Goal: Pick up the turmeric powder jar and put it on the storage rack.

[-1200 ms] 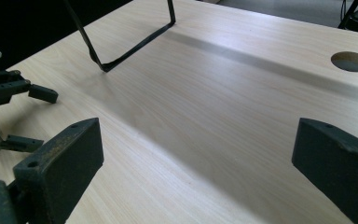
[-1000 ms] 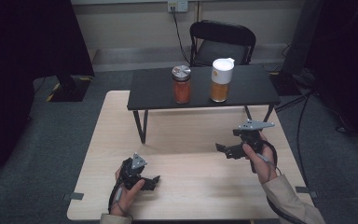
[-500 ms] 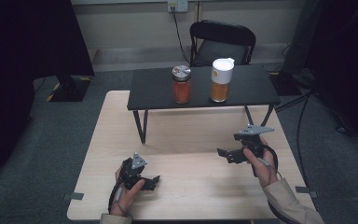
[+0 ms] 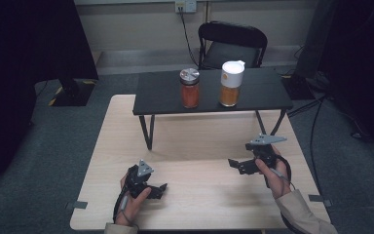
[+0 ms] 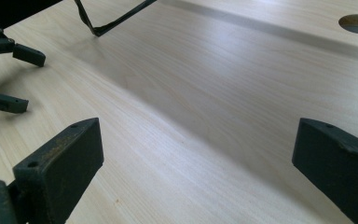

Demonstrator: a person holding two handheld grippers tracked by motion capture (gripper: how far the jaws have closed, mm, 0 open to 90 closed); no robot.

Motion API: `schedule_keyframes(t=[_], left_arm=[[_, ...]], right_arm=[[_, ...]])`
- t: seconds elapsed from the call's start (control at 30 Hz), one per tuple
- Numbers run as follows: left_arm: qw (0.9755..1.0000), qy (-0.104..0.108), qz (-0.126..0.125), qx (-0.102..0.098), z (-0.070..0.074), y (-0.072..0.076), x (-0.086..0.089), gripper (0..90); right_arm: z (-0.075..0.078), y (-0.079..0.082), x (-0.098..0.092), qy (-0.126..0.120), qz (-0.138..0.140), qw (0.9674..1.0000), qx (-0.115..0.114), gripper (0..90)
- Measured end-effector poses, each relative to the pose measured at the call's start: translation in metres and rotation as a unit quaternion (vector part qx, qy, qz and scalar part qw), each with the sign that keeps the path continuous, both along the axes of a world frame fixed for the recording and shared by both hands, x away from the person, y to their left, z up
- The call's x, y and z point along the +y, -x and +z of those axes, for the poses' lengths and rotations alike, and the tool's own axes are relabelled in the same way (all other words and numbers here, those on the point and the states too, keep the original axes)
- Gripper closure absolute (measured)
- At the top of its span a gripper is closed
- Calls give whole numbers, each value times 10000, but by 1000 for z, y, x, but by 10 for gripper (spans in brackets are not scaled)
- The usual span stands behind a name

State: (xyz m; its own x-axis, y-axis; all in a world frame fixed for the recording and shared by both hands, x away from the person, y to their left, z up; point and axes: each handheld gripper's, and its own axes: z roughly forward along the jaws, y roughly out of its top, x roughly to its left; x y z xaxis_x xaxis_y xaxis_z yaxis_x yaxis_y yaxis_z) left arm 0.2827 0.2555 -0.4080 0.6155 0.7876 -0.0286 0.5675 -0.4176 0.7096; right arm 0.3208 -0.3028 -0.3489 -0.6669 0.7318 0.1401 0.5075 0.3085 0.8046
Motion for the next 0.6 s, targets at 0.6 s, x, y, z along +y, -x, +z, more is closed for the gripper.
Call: schedule_keyframes(t=[0.6], left_arm=[[10000,0,-1,0,0,0,0,0]], right_arm=[[-11,4,-8,99,-23,9999,76,7]])
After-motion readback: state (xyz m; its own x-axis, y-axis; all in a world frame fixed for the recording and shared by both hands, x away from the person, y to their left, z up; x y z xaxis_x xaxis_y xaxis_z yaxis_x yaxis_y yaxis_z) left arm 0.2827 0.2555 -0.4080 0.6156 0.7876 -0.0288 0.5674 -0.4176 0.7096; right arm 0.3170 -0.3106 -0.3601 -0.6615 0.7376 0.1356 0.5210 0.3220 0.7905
